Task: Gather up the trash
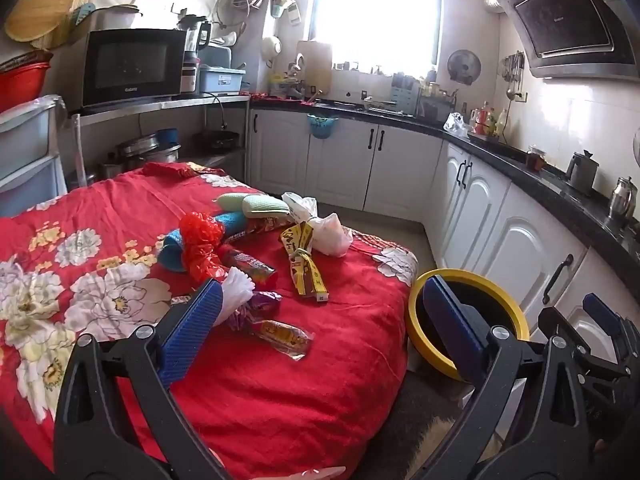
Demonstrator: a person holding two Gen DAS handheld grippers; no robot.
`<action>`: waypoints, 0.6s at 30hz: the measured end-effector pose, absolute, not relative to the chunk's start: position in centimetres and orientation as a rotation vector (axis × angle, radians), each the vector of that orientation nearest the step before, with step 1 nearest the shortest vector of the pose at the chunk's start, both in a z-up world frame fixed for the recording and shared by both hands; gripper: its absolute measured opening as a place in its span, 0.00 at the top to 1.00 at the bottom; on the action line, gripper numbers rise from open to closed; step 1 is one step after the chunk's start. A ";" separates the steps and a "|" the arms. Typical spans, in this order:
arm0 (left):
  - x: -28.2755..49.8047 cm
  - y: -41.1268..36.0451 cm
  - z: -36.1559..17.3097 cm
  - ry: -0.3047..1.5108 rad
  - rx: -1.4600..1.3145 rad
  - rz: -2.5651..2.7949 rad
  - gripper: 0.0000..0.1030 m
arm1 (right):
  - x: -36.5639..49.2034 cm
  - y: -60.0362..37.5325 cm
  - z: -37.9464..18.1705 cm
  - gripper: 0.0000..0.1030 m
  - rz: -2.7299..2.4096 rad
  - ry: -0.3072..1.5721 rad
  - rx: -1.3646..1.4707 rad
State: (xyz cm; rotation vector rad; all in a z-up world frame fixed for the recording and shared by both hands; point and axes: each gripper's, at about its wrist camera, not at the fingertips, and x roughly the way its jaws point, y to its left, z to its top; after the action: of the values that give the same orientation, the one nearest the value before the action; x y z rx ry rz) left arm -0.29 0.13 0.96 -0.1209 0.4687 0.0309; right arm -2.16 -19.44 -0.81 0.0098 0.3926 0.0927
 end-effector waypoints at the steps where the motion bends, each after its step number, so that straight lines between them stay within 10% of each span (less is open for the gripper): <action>1: -0.3 0.1 1.0 0.468 -0.121 0.029 0.10 | -2.2 -19.5 -0.8 0.06 0.094 0.391 0.012; 18: -0.6 0.2 1.8 0.457 -0.119 0.030 0.10 | -2.0 -19.3 -0.9 0.06 0.091 0.383 0.019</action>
State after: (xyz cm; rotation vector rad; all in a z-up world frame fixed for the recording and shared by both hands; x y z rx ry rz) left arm -0.55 0.24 1.82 -0.1186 0.4567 0.0298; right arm -1.96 -19.27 -0.86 0.0194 0.3832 0.0907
